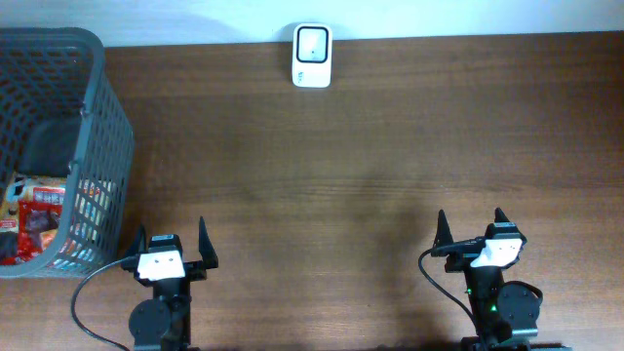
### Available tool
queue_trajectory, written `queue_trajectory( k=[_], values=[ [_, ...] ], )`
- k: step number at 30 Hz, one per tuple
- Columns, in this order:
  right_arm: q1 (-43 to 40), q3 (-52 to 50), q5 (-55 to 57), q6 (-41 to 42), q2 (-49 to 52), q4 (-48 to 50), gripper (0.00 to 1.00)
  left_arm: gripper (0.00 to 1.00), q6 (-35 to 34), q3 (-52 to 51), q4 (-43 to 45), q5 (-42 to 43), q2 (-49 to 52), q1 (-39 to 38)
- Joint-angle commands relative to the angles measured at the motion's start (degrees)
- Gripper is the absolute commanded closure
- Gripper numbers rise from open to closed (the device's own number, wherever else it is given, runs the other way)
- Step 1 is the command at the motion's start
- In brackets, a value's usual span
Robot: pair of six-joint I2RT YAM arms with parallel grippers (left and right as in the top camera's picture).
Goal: Scan the item barcode
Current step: 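Move the left gripper toward the grey basket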
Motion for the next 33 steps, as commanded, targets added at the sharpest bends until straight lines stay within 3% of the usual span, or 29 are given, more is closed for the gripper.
queue_trajectory(
  k=[1,20,22,26,28,33],
  values=[
    [-0.3,-0.5,-0.5,-0.1,0.2,0.0,0.02,0.01,0.9,-0.2,-0.2,0.2,0.0,0.3],
    [-0.3,-0.5,-0.5,-0.2,0.2,0.0,0.02,0.01,0.9,-0.2,0.4,0.4,0.0,0.3],
    [-0.3,-0.5,-0.5,-0.1,0.2,0.0,0.02,0.01,0.9,-0.1,2.0,4.0,0.0,0.3],
    [-0.3,-0.5,-0.5,-0.2,0.2,0.0,0.02,0.01,0.9,-0.1,8.8,19.2,0.0,0.3],
    [-0.3,-0.5,-0.5,-0.2,0.2,0.0,0.02,0.01,0.9,-0.1,17.4,28.4,0.0,0.3],
    [-0.3,-0.5,-0.5,-0.2,0.2,0.0,0.02,0.01,0.9,-0.1,35.5,30.7,0.0,0.3]
  ],
)
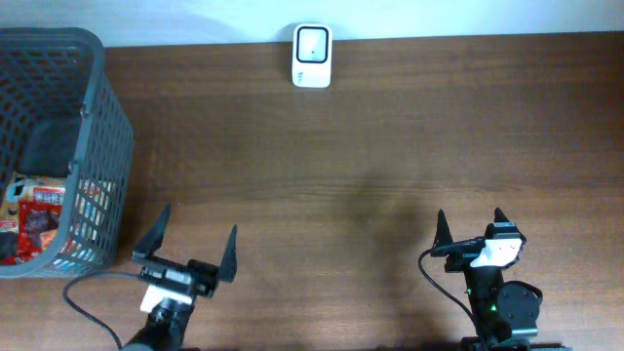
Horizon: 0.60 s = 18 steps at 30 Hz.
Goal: Scan the item barcode
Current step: 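Move the left gripper toward the grey basket, then reach into the basket and grasp the red snack bag with left gripper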
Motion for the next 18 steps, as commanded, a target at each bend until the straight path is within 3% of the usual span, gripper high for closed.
queue_trajectory(
  k=[1,9,11,13,14,16,18],
  values=[
    [-0.3,-0.5,-0.3,-0.2,0.0,0.0,0.01,0.01,0.6,0.1,7.0,3.9,-0.3,0.3],
    [-0.3,-0.5,-0.3,-0.2,0.0,0.0,0.02,0.01,0.7,11.2,6.3,3.8,2.6,0.3],
    [-0.3,-0.5,-0.3,-0.2,0.0,0.0,0.02,0.01,0.6,17.6,-0.9,3.9,7.2,0.3],
    [-0.3,-0.5,-0.3,-0.2,0.0,0.0,0.02,0.01,0.7,27.8,-17.0,4.2,15.1,0.3],
    [-0.3,-0.5,-0.3,-0.2,0.0,0.0,0.01,0.01,0.7,30.9,-20.6,6.0,17.9,0.3],
    [-0.3,-0.5,-0.3,-0.2,0.0,0.0,0.01,0.01,0.7,36.2,-18.3,17.5,23.8,0.3],
    [-0.3,-0.5,-0.3,-0.2,0.0,0.0,0.02,0.01,0.7,36.5,-13.5,18.0,24.8,0.3]
  ],
)
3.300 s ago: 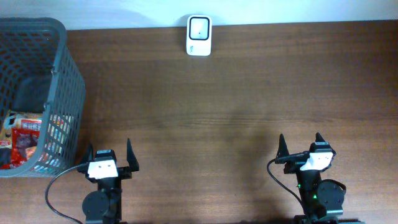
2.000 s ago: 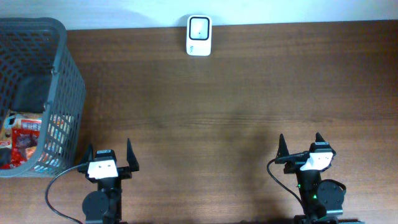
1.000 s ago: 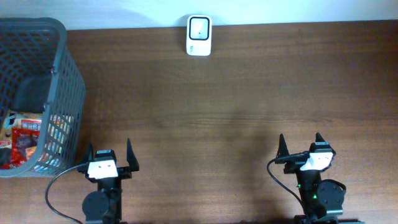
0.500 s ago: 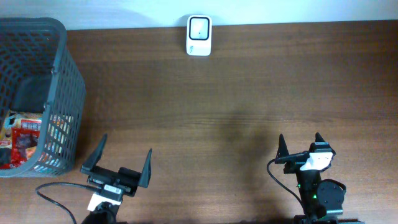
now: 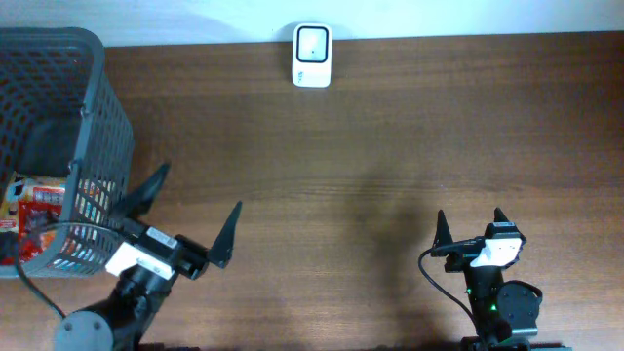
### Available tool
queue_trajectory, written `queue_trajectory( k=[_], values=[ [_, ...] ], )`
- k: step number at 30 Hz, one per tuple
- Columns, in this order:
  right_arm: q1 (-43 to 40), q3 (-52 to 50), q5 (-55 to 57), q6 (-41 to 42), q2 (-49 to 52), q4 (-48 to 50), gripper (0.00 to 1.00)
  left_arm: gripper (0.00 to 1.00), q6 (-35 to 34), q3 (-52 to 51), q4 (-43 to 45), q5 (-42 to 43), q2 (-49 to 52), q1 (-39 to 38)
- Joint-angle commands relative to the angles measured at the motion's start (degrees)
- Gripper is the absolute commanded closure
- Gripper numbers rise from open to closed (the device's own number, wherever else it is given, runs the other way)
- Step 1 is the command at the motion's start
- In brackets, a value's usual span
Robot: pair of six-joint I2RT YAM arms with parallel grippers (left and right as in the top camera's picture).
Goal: Scan the item barcode
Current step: 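Reach into the basket and grasp the red snack bag with left gripper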
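A white barcode scanner [image 5: 312, 43] stands at the far edge of the table, centre. A grey mesh basket [image 5: 102, 107] at the left holds red snack packets [image 5: 39, 216] and a dark item. My left gripper [image 5: 185, 210] hovers open just right of the basket's near corner, fingers spread wide, nothing between them. My right gripper [image 5: 471, 222] rests open at the near right, holding nothing.
The brown wooden table [image 5: 390, 136] stretches between scanner and arms. A pale wall strip runs behind the scanner. The left arm's black cable [image 5: 39, 292] loops near the basket's front.
My left gripper has risen and shifted left toward the basket, its fingers spread a little wider and angled toward the basket corner. The right arm has not moved.
Both grippers first rested open at the near edge. Then my left gripper had lifted and opened wide, slightly forward. Now it sits beside the basket's near right corner, while the right gripper has stayed put throughout.
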Motion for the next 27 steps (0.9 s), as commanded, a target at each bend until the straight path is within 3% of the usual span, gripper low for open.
queue_trajectory(
  k=[1,5,10,14,18,20,23,27],
  values=[
    [-0.3,-0.5,-0.3,-0.1,-0.2,0.0,0.02,0.01,0.2,2.6,5.2,6.8,1.3,0.3],
    [-0.3,-0.5,-0.3,-0.2,-0.2,0.0,0.02,0.01,-1.0,3.8,4.9,6.5,2.1,0.3],
    [-0.3,-0.5,-0.3,-0.2,-0.2,0.0,0.02,0.01,-3.3,20.7,-22.5,6.0,14.8,0.3],
    [-0.3,-0.5,-0.3,-0.2,-0.2,0.0,0.02,0.01,-3.3,22.6,-21.6,17.1,19.4,0.3],
    [-0.3,-0.5,-0.3,-0.2,-0.2,0.0,0.01,0.01,-3.3,23.8,-19.2,15.9,19.8,0.3],
    [-0.3,-0.5,-0.3,-0.2,-0.2,0.0,0.01,0.01,-3.3,26.3,-24.9,7.6,20.7,0.3],
    [-0.3,-0.5,-0.3,-0.2,-0.2,0.0,0.02,0.01,-3.2,32.0,-37.8,-15.5,24.7,0.3],
    [-0.3,-0.5,-0.3,-0.2,-0.2,0.0,0.02,0.01,0.5,39.3,-47.6,-25.2,32.9,0.3]
  ],
)
